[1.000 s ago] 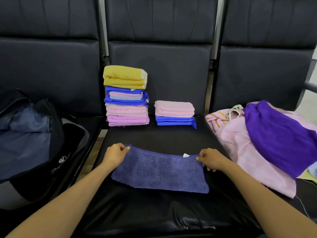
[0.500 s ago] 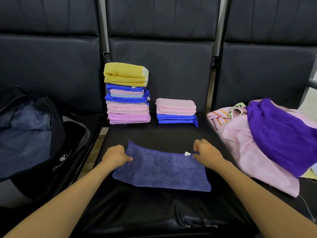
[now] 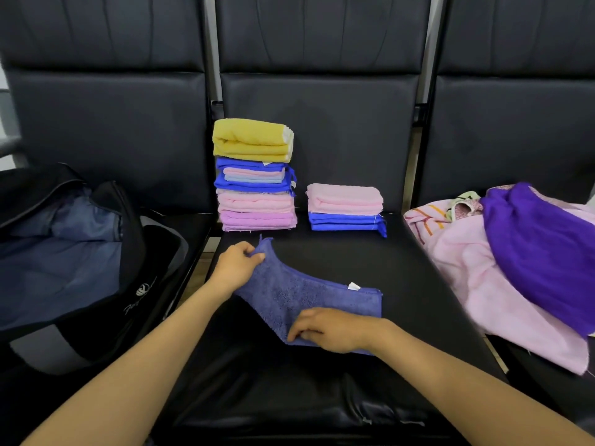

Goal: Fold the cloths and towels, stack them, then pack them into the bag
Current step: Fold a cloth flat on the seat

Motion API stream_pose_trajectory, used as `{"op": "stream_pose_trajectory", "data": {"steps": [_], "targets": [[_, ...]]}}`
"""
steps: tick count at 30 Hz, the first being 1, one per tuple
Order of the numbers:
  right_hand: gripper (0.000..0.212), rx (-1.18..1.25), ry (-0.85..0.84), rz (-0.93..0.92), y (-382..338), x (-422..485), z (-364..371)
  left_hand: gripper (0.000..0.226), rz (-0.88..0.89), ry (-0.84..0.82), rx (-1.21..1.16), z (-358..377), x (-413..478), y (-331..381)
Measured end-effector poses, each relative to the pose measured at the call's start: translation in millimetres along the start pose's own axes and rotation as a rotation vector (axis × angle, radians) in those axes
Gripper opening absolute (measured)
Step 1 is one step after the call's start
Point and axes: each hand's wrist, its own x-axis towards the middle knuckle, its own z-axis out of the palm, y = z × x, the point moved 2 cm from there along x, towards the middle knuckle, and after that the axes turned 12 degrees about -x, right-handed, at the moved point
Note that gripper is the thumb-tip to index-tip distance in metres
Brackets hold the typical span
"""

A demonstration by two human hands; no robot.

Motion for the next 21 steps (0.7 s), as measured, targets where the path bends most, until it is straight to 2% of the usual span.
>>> {"op": "stream_pose_trajectory", "data": {"steps": [3, 6, 9, 11, 13, 14, 16, 19, 21], "targets": [[0.032, 0.155, 0.049, 0.077, 4.5, -0.9, -11.3, 0.013, -0.034, -0.092, -0.229, 9.0, -11.7, 18.6], [0.03, 0.405, 0.161, 0.422, 27.6, -10.4, -30.2, 0.006, -0.046, -0.247, -0.407, 31.3, -31.1, 36.0], [0.022, 0.752, 0.091, 0.689, 50.4, -36.8, -37.5, 0.003, -0.054, -0.387, -0.514, 61.8, -51.0, 42.0], [0.033, 0.899, 0.087, 0.804, 65.1, -56.5, -34.6, 0.011, -0.15, -0.576, -0.623, 80.2, -65.8, 41.1], [0.052, 1.004, 0.116, 0.878, 77.4, -69.5, -29.6, 0.02, -0.219, -0.753, -0.602, 90.3, -76.8, 36.9], [0.057, 1.031, 0.126, 0.893, 82.0, -72.5, -26.6, 0.022, -0.217, -0.785, -0.568, 92.4, -77.9, 32.4], [0.051, 0.974, 0.114, 0.879, 82.7, -74.4, -22.0, 0.021, -0.18, -0.69, -0.524, 92.3, -71.7, 21.8], [0.012, 0.785, 0.098, 0.828, 74.7, -71.7, -19.2, 0.022, -0.07, -0.408, -0.329, 88.9, -53.8, 4.3], [0.015, 0.731, 0.1, 0.816, 71.0, -68.6, -19.4, 0.032, -0.034, -0.315, -0.112, 89.1, -46.6, -7.5]]}}
